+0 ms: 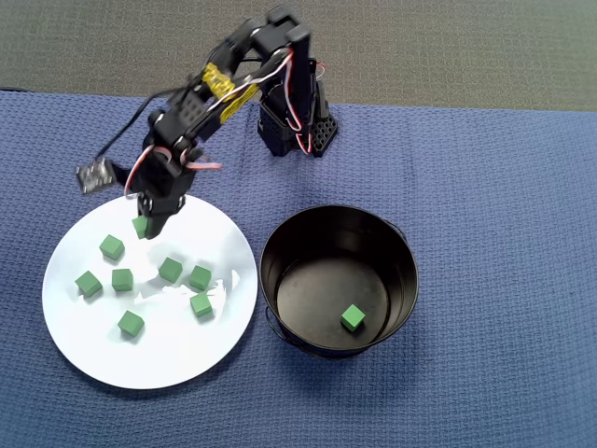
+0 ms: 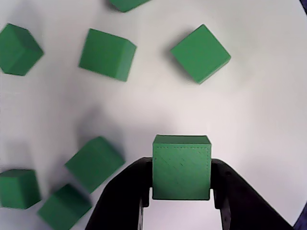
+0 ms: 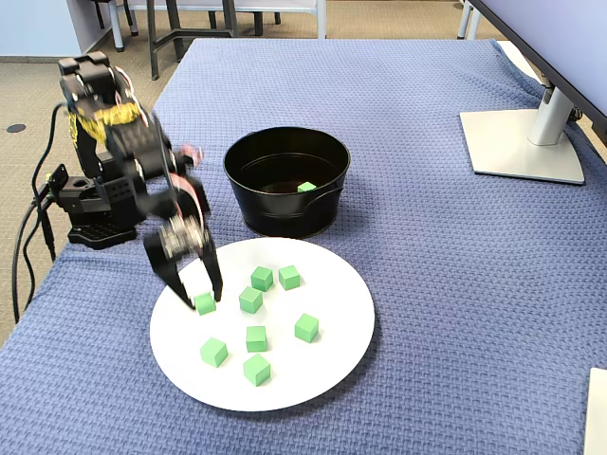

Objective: Pick up the green cubes from the white plate and place them in the black recipient

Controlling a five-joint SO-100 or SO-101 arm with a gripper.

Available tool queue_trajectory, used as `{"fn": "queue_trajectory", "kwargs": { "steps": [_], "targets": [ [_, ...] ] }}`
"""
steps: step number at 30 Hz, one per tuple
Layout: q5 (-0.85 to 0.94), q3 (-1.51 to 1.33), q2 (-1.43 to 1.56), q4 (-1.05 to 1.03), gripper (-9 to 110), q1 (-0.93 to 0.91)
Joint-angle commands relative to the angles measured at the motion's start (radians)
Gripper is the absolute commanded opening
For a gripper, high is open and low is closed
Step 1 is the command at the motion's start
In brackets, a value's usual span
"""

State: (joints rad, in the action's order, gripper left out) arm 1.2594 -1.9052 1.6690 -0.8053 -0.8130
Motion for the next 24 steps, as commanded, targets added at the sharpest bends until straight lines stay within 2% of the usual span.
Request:
{"fn": "queue_trajectory", "kwargs": {
  "steps": [1,4,8,13,17,18,20,21,24],
  "targets": [
    [-0.164,0.103,0.308,-0.196,0,0.089],
    [-0.290,0.149,0.437,-0.307,0,0.206],
    [-0.459,0.250,0.480,-0.453,0,0.451],
    [-0.672,0.319,0.440,-0.525,0,0.765],
    [-0.782,0.316,0.370,-0.511,0,0.931],
    [-0.793,0.314,0.353,-0.506,6,0.957],
    [-0.753,0.316,0.324,-0.531,36,1.002],
    [-0.735,0.314,0.322,-0.535,41,1.003],
    [-0.680,0.325,0.362,-0.517,44,0.913]
  ]
}}
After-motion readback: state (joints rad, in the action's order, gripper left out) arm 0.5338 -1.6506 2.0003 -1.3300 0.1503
